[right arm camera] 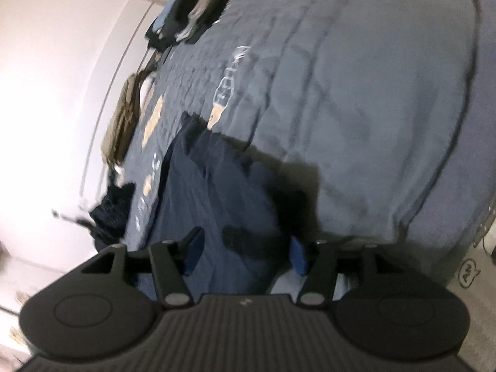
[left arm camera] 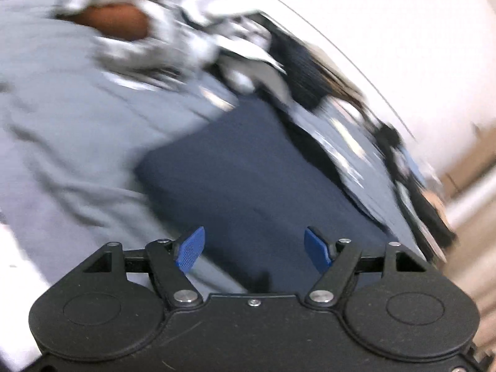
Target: Fold clothes
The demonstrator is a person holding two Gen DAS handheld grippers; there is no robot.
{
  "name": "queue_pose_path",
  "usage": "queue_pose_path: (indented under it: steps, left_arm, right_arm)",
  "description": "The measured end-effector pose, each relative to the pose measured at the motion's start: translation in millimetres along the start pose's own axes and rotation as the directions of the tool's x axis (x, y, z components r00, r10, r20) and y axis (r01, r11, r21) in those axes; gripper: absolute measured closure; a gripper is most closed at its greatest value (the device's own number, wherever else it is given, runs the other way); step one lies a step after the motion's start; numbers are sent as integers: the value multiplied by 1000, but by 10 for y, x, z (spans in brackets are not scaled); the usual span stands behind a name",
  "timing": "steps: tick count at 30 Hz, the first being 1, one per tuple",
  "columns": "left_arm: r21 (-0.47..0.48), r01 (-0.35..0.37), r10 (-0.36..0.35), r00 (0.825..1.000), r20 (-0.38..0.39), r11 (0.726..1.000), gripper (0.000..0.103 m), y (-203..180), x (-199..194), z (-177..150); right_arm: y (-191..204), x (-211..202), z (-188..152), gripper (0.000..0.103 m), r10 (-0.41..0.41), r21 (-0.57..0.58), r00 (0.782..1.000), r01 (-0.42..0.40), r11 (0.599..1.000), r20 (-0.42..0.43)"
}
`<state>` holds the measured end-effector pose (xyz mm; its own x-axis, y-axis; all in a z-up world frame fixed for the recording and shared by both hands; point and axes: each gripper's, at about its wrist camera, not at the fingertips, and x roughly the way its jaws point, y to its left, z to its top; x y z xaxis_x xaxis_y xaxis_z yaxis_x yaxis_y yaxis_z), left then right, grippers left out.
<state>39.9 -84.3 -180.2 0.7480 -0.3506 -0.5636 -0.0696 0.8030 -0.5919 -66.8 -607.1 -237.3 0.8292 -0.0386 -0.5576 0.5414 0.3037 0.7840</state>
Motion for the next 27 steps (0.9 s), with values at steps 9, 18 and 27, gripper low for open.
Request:
queue_pose_path:
  steps: [9,18,27]
  left_arm:
    - [-141,-13,8,999,-41,990,27,213,284,64]
    - [-117,79,-76,997,31,990,31,71,259,74]
    - [-131,65,-65,998,7,989,43,54,525,125]
  right_arm:
    - [129,42,-14,45,-19,-95,997,12,995,-71]
    - [37,113,45,44,56,-22,998,-56,998,-28]
    - [80,213,17,42,79,-38,997,-80,996,-19]
